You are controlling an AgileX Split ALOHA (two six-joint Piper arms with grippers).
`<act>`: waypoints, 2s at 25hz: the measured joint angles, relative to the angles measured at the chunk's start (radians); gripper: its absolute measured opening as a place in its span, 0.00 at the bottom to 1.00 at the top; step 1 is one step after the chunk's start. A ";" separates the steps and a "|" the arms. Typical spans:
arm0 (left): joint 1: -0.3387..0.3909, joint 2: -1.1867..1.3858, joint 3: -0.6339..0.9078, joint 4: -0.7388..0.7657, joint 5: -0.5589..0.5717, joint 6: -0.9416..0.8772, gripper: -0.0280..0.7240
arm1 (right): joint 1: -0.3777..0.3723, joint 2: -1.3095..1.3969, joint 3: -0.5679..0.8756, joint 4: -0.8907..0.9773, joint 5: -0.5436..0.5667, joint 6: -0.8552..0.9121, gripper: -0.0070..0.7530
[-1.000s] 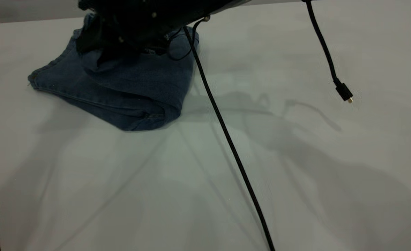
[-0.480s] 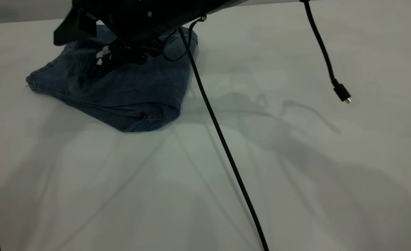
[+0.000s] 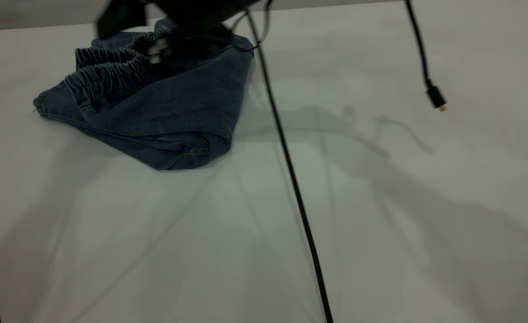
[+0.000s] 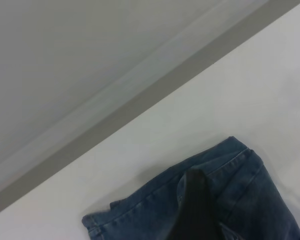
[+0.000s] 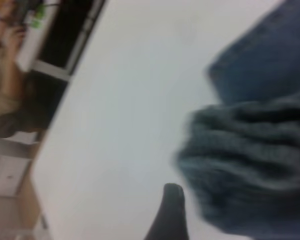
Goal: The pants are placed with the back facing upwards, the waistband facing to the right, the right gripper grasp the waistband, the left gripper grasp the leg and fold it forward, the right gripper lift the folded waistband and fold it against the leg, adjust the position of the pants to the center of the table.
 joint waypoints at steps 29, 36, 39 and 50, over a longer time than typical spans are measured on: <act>-0.078 0.104 0.012 -0.044 0.000 0.006 0.71 | -0.484 -0.657 0.000 -1.129 0.409 0.523 0.78; -0.160 0.195 0.023 0.015 -0.003 0.016 0.71 | -0.482 -0.832 0.000 -1.073 0.445 0.522 0.78; -0.170 0.243 0.053 0.008 -0.003 0.016 0.71 | -0.482 -0.877 0.000 -1.070 0.452 0.522 0.78; -0.168 0.385 0.107 0.001 -0.003 -0.004 0.71 | -0.482 -0.903 0.000 -1.072 0.451 0.519 0.78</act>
